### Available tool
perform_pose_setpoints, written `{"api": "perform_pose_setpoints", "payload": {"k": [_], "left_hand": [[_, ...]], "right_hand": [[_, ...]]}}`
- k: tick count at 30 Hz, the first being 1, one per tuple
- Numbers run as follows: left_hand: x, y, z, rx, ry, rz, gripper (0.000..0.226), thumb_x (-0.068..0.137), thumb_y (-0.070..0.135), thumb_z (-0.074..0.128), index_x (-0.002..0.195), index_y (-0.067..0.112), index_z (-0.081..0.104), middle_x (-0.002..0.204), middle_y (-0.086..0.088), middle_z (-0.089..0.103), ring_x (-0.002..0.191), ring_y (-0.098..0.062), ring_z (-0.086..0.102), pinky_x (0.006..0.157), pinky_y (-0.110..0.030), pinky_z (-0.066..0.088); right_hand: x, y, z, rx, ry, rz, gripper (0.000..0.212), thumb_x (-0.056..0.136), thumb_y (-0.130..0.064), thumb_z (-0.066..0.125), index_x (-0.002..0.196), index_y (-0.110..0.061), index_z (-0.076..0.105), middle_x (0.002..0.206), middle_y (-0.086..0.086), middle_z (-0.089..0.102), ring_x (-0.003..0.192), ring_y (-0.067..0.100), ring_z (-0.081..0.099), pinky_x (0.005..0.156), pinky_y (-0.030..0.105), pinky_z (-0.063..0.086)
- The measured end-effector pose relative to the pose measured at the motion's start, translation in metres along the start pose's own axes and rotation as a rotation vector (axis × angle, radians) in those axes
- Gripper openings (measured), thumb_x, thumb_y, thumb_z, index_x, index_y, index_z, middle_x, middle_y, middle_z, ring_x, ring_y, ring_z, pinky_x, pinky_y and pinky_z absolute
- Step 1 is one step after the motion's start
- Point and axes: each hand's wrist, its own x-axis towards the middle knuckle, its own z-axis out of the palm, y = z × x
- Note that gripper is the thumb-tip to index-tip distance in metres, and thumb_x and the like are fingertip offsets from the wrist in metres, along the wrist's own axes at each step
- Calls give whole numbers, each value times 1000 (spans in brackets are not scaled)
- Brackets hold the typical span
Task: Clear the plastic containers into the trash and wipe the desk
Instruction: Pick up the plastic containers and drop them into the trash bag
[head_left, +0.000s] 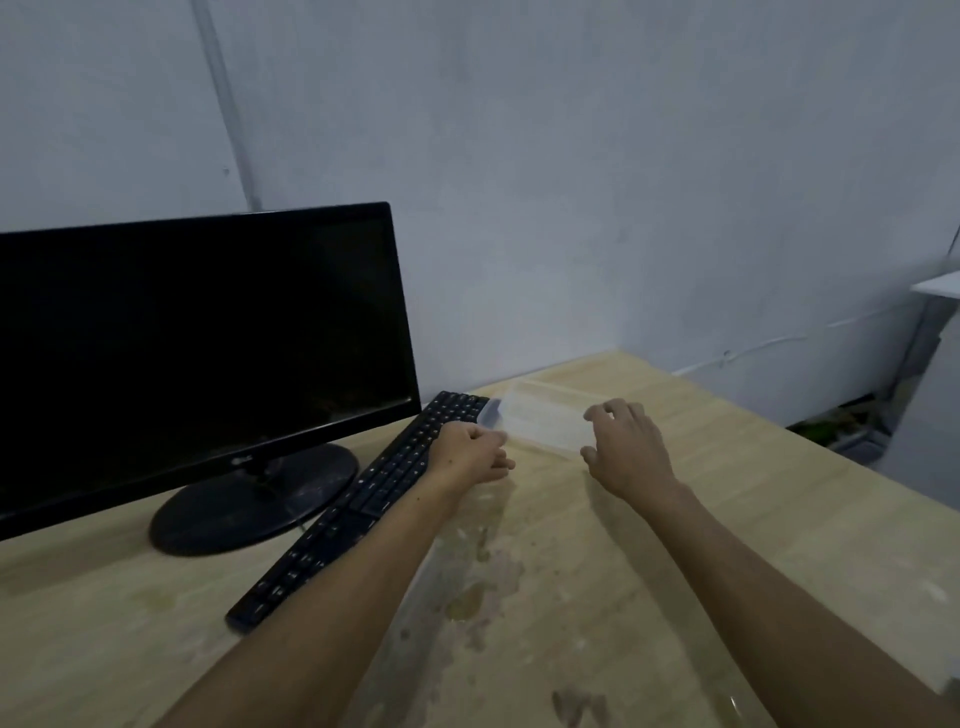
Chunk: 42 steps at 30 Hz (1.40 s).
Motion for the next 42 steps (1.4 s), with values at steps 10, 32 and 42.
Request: {"api": "perform_pose_setpoints", "payload": {"k": [10, 32, 42], "left_hand": [[35, 5, 35, -178, -71, -162, 58, 94, 35, 73, 126, -8, 51, 101, -28, 73, 94, -35, 77, 83, -43, 64], [-35, 4, -108, -90, -138, -117, 41, 87, 35, 80, 118, 10, 70, 100, -15, 79, 93, -31, 78, 84, -41, 64], [-39, 0, -116, -57, -200, -66, 42, 86, 36, 80, 116, 8, 71, 101, -14, 79, 98, -32, 77, 97, -50, 58]], "right_hand": [[6, 7, 23, 275, 365, -96, 3, 89, -14, 72, 87, -14, 71, 88, 1, 67, 94, 26, 59, 73, 39, 48], [25, -29, 42, 245, -2, -2, 30, 92, -31, 71, 119, -19, 66, 123, 4, 60, 121, 26, 51, 94, 42, 50], [20, -43, 41, -92, 247, -194, 29, 68, 0, 80, 77, -12, 56, 70, 7, 60, 62, 33, 61, 55, 36, 43]]}}
